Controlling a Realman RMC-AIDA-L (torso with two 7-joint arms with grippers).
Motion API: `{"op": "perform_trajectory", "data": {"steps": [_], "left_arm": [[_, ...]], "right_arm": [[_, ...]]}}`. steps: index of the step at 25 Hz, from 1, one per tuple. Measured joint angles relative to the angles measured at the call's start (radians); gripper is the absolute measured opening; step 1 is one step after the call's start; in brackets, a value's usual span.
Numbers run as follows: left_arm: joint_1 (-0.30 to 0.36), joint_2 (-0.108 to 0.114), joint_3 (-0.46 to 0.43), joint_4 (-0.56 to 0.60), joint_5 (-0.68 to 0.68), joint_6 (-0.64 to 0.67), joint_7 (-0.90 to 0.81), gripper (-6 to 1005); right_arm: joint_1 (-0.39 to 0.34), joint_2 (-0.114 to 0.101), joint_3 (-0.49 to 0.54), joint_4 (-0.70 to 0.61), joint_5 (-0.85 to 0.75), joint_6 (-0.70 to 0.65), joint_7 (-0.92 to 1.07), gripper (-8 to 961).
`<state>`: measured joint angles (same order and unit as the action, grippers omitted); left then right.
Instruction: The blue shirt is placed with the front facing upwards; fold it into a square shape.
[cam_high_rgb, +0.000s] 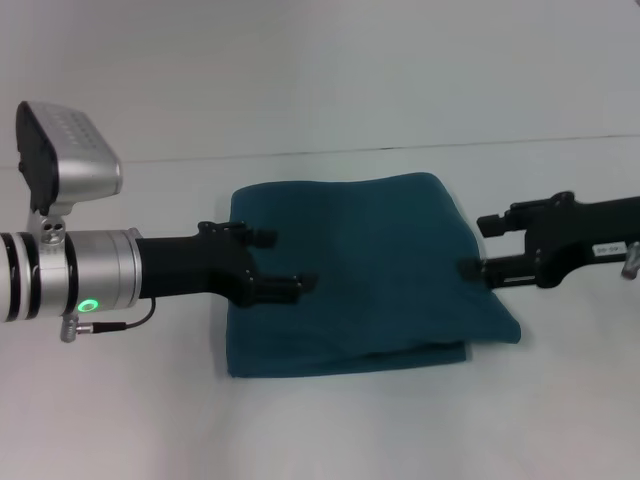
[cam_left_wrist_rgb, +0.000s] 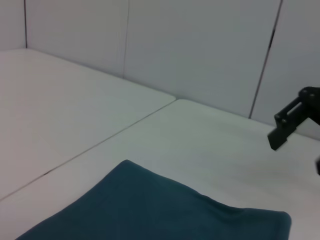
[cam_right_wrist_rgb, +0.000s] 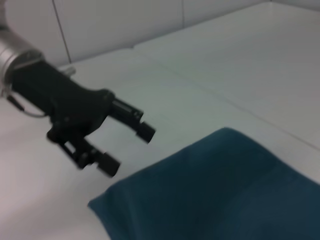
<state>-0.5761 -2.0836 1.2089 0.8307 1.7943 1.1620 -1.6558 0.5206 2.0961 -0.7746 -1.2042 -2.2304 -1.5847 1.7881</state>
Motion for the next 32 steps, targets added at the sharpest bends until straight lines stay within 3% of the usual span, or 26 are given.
{"op": "perform_trajectory", "data": {"steps": [4,7,15,32], "left_arm": [[-0.011,-0.011,-0.012,-0.007,0.025,-0.003,-0.003,878],[-0.016,-0.014,-0.009,-0.007,0.040,-0.004,0.000,878],[-0.030,-0.034,-0.013,-0.006,0.090,-0.007,0.005,878],[-0.024,-0.041,-0.017,0.001,0.092,-0.008,0.005,878]], "right_arm": [[-0.040,0.001,-0.086,0.002,0.017,0.076,-0.016,661],[-0.069,0.002,-0.122,0.007,0.055,0.120,-0.033,888],[-0.083,0.002,-0.139,0.026,0.078,0.154,-0.044,938],[-0.087,0.002,-0.141,0.073,0.111,0.180,-0.071,950]]}}
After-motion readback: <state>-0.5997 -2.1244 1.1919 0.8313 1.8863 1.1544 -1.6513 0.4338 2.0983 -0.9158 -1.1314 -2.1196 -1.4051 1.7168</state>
